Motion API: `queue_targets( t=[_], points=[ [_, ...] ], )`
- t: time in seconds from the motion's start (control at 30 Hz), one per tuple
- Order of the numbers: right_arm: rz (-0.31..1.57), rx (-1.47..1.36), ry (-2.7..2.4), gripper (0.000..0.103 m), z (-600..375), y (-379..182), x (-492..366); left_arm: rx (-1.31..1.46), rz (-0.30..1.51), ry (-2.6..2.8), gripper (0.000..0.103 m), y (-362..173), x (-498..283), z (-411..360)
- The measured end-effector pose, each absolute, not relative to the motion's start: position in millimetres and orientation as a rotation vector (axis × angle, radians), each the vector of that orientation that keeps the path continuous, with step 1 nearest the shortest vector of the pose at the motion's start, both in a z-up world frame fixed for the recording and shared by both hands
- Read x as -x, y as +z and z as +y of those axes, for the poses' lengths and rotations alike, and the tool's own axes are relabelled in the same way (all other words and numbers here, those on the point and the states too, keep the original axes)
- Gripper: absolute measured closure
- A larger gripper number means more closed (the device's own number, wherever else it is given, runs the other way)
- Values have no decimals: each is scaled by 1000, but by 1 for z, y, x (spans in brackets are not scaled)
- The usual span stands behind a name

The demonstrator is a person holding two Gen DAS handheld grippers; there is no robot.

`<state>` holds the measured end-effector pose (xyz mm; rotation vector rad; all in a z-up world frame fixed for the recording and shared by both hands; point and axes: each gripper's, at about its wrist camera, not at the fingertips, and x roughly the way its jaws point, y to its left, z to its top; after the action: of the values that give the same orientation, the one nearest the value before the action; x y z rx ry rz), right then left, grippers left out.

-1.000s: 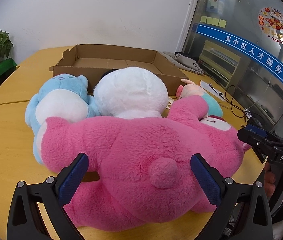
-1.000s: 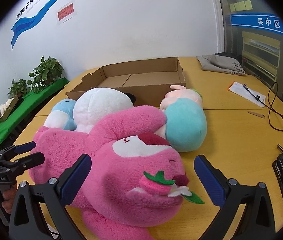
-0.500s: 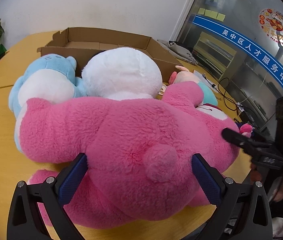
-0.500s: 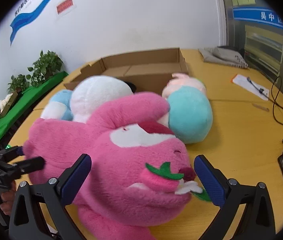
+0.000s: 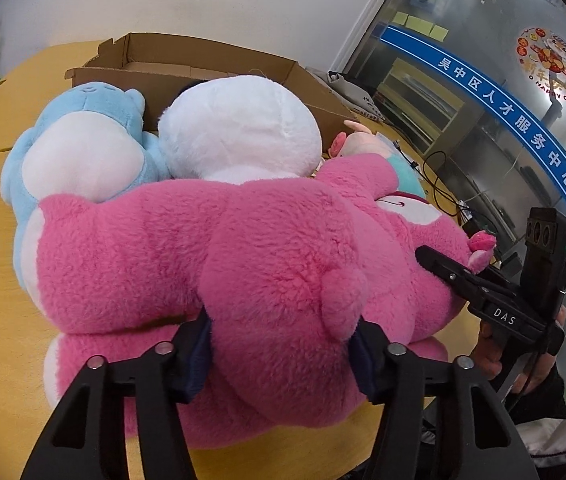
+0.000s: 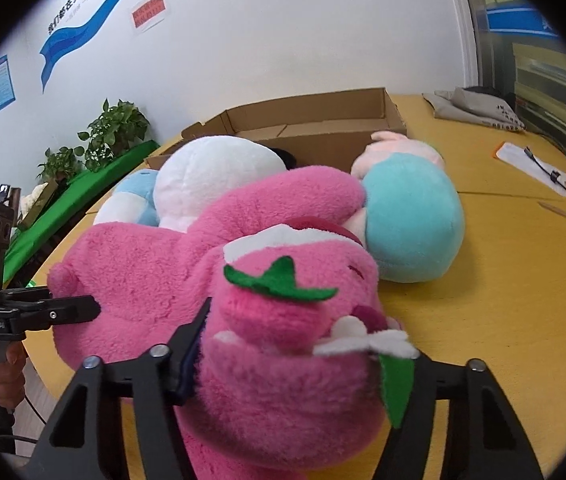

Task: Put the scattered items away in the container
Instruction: 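Close both grippers on the pink plush bear's body, then lift the pink bear with both grippers and lower it into the cardboard box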

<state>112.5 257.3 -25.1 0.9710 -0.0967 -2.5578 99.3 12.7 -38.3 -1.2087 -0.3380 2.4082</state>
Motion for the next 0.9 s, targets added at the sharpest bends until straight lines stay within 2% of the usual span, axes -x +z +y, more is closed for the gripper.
queue_targets(
  t=[0.07, 0.23, 0.43, 0.53, 0.7, 0.8, 0.9],
  points=[
    [-73, -941, -2562, 49, 254, -16, -118, 1203, -346, 2406, 52, -33, -102, 11],
    [-85, -874, -2564, 51, 255, 16, -123, 1135, -349, 2425, 52, -1, -107, 9],
    [-120, -699, -2594, 51, 256, 82, -103, 899, -262, 2500, 52, 84, -76, 1],
    [-101, -594, -2626, 51, 250, 113, -68, 812, -171, 2538, 52, 120, -26, 0],
    [-147, -511, -2649, 50, 240, 150, 38, 800, -126, 2556, 52, 153, 98, -5],
    [-169, -521, -2668, 50, 230, 157, 118, 831, -132, 2559, 52, 155, 179, -5],
    [-203, -569, -2686, 49, 226, 150, 185, 921, -174, 2525, 52, 136, 259, -4]
  ],
)
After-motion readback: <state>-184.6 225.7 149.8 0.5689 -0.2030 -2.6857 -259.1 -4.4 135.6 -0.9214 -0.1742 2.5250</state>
